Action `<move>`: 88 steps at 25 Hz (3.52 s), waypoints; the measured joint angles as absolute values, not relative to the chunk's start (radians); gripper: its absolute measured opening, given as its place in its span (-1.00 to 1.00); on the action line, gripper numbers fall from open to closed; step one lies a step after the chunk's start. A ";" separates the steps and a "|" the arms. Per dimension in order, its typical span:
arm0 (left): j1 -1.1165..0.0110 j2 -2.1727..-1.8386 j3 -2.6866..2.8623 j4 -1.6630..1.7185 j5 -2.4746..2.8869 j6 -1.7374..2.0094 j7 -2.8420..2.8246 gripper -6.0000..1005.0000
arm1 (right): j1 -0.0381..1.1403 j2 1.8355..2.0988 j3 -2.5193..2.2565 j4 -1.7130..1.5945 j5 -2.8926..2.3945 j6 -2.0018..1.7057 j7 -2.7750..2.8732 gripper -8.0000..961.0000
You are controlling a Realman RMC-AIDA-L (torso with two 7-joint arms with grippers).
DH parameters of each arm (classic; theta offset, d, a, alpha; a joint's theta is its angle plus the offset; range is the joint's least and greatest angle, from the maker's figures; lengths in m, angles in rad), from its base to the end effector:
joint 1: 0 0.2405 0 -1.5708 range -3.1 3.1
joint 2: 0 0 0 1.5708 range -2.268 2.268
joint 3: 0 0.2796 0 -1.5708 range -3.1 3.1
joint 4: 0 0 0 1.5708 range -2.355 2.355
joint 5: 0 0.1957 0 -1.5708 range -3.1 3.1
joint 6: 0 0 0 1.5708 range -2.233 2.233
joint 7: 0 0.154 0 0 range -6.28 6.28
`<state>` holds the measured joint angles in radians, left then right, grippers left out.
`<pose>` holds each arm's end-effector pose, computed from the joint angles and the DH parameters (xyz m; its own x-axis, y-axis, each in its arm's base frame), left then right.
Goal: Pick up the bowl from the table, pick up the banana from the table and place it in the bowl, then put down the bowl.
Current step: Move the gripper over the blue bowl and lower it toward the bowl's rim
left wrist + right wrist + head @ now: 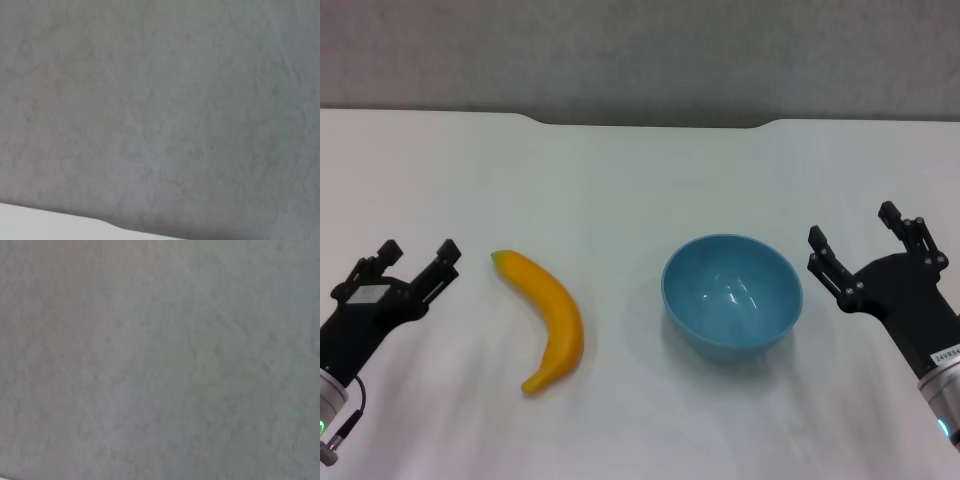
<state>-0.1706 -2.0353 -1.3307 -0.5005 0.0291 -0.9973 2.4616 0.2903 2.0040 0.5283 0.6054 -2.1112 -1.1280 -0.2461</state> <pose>-0.3393 0.3014 -0.0226 0.4712 0.1391 0.8710 0.8557 -0.3118 -0.4130 0.2874 0.3027 -0.0584 0.7718 0.1019 -0.6276 -0.5775 -0.3006 -0.7590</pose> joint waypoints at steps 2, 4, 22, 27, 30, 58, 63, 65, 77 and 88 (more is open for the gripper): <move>-0.150 -2.018 -1.336 -0.569 0.064 -0.945 2.381 0.80 | 0.271 1.988 0.556 0.677 -2.113 -1.092 -0.293 0.82; -0.139 -2.008 -1.338 -0.616 0.094 -0.902 2.342 0.81 | 0.261 1.979 0.572 0.715 -2.113 -1.061 -0.320 0.82; -0.062 -1.940 -1.432 -1.185 1.339 -0.387 1.167 0.81 | 0.085 2.002 1.348 1.415 -2.112 0.341 -0.725 0.82; -0.090 -2.017 -1.600 -1.216 1.813 -0.531 0.877 0.81 | 0.149 2.002 1.454 1.418 -2.143 0.547 -0.651 0.82; -0.136 -2.035 -1.662 -1.232 2.071 -0.622 0.679 0.81 | 0.188 2.002 1.498 1.439 -2.249 0.654 -0.549 0.81; -0.165 -2.044 -1.484 -1.363 2.700 -0.585 0.160 0.80 | 0.421 2.008 1.494 1.243 -2.636 0.791 -0.166 0.78; -0.163 -2.045 -1.483 -1.357 2.702 -0.576 0.151 0.80 | 0.450 2.007 1.477 1.187 -2.595 0.744 -0.168 0.78; -0.165 -2.045 -1.482 -1.352 2.702 -0.573 0.150 0.80 | 0.463 2.008 1.477 1.162 -2.586 0.722 -0.172 0.78; -0.171 -2.045 -1.476 -1.334 2.700 -0.565 0.149 0.81 | 0.547 2.008 1.425 0.991 -2.502 0.676 -0.176 0.77; -0.172 -2.045 -1.466 -1.333 2.699 -0.553 0.147 0.81 | 0.594 2.008 1.399 0.912 -2.417 0.647 -0.174 0.77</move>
<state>-0.1719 -2.0448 -1.4660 -1.3329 2.6992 -0.5531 0.1473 0.5941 2.0075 1.3987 0.9121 -2.4172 0.6473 -0.1741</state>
